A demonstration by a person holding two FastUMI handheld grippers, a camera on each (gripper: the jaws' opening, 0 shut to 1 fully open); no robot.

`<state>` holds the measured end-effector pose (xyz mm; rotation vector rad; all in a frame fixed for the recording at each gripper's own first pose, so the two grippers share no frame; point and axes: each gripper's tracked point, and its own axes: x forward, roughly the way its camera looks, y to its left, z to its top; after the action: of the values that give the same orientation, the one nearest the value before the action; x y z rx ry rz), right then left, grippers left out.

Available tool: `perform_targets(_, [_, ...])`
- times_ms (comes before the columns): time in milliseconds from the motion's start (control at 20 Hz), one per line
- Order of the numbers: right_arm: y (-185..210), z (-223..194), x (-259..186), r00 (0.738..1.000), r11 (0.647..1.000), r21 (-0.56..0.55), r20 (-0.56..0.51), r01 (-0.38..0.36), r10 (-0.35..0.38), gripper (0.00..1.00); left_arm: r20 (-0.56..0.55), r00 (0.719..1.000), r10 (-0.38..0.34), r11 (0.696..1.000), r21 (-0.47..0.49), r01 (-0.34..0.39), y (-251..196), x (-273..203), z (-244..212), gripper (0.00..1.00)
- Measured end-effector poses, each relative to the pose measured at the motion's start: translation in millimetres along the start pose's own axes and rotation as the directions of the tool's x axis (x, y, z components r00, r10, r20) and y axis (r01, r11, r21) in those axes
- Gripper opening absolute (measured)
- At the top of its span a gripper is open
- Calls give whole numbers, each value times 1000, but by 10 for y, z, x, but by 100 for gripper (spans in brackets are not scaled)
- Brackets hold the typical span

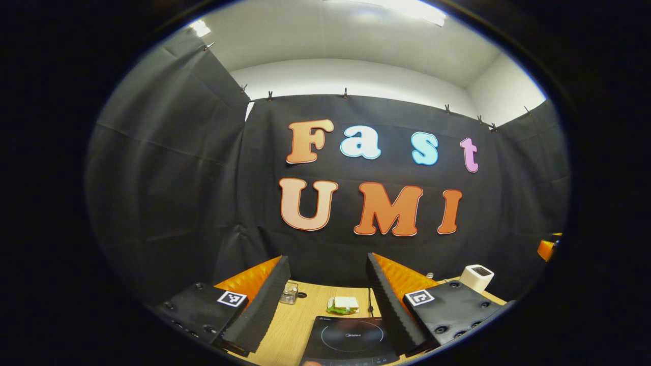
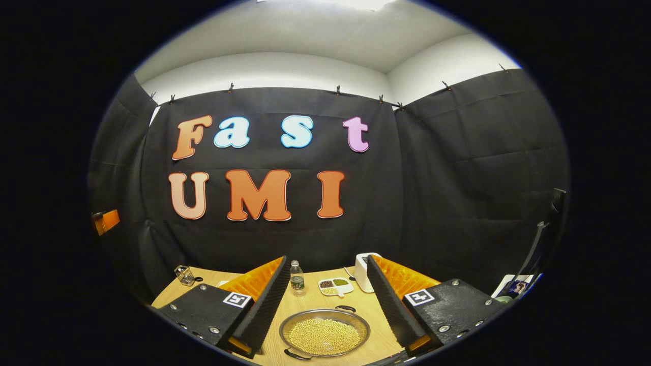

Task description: First push the handle of the pot to place it horizontally, then grasp the pot with both hands and set it on the induction cooktop.

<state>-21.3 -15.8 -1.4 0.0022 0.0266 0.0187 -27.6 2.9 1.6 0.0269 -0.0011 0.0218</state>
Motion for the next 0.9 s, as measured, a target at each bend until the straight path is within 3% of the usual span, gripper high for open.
perform_targets(150, [25,-43,-20,1000,1000,13,-12,-22,22,88,0,1000,6,1000,4,-6,15,-23,7,98])
perform_targets(200, [22,-50,-20,1000,1000,14,-14,-26,26,79,-1,1000,6,1000,1,-6,11,-28,7,98])
perform_targets(300, [43,-96,-40,999,999,13,-24,-34,35,77,-9,1000,2,1000,-5,-2,-4,-42,-28,98])
perform_targets(350, [52,-112,-40,999,999,13,-26,-42,42,66,-12,1000,2,1000,-5,-2,12,-43,-44,98])
perform_targets(500, [126,-168,-57,997,998,6,-31,-68,68,51,-15,1000,9,1000,3,-9,50,-54,-59,98])
perform_targets(550, [132,-203,-53,997,997,3,-36,-73,73,39,-16,1000,12,1000,6,-12,67,-62,-56,98])
perform_targets(650, [186,-257,-62,995,996,1,-44,-88,88,27,-16,1000,19,1000,7,-19,104,-52,-55,98])
perform_targets(850, [268,-457,-64,990,993,4,-82,-119,119,9,-30,999,26,1000,-3,-27,139,-43,-105,98])
perform_targets(900, [280,-530,-68,988,992,5,-97,-124,124,11,-30,999,27,1000,-2,-27,138,-44,-109,98])
